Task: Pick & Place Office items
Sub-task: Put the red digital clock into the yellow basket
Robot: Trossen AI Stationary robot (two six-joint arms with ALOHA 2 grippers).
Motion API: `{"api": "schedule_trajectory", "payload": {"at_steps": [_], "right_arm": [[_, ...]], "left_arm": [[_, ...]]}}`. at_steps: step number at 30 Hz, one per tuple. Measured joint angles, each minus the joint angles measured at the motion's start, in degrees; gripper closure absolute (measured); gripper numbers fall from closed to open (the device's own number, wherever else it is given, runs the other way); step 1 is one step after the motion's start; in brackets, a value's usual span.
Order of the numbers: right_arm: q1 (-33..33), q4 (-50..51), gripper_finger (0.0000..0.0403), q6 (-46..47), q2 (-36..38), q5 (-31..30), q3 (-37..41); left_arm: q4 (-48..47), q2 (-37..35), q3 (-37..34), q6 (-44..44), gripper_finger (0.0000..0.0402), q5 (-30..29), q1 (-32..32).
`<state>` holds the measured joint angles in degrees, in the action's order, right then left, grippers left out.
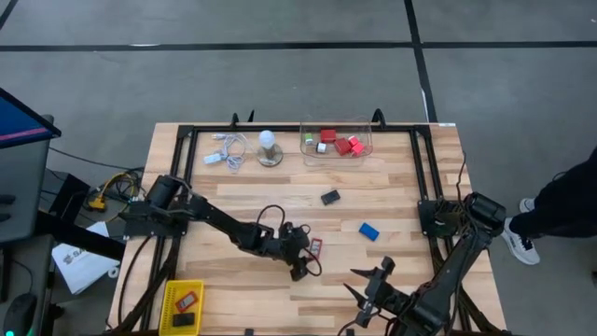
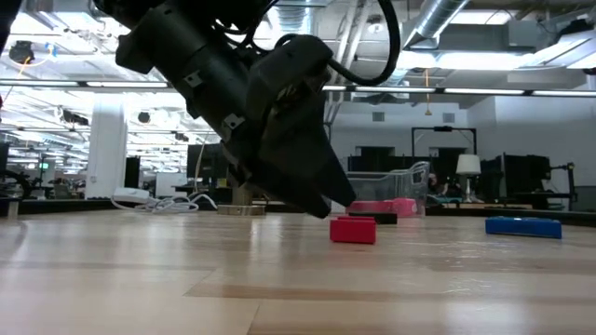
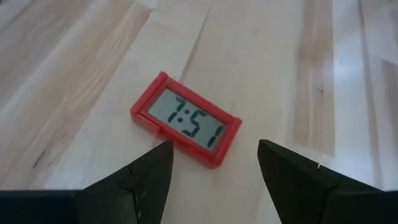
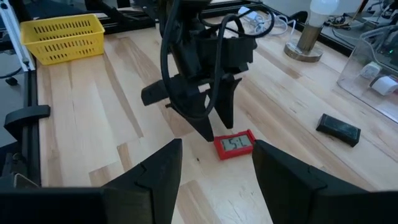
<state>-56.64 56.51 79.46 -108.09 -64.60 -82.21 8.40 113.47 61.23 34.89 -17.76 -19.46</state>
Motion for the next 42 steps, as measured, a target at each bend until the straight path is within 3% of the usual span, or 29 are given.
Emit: {"api": "schedule_trajectory", "payload": {"at_steps": [9, 13, 18, 26, 42], "right_arm": [[0.0, 0.0, 0.0214, 0.0, 0.0, 0.0, 0.0], [0.0, 0.0, 0.0214, 0.0, 0.0, 0.0, 0.0], [0.0, 0.0, 0.0214, 0.0, 0.0, 0.0, 0.0], [0.0, -0.1, 0.0214, 0.0, 0.0, 0.0, 0.0], [0.0, -0.1, 0.0214, 0.0, 0.0, 0.0, 0.0]], "left_arm": [[0.7, 0.0, 1.0, -3.4, 0.0169, -2.0, 0.5], [0.8, 0.0, 1.7, -10.0, 0.0164, -2.0, 0.9], [3.6, 0.0, 1.9, -17.1, 0.0149, 8.2, 1.5], [4.3, 0.0, 1.9, -18.2, 0.0146, 17.8, 4.2], [6.0, 2.9, 1.7, -18.0, 0.0146, 23.6, 7.8]]}}
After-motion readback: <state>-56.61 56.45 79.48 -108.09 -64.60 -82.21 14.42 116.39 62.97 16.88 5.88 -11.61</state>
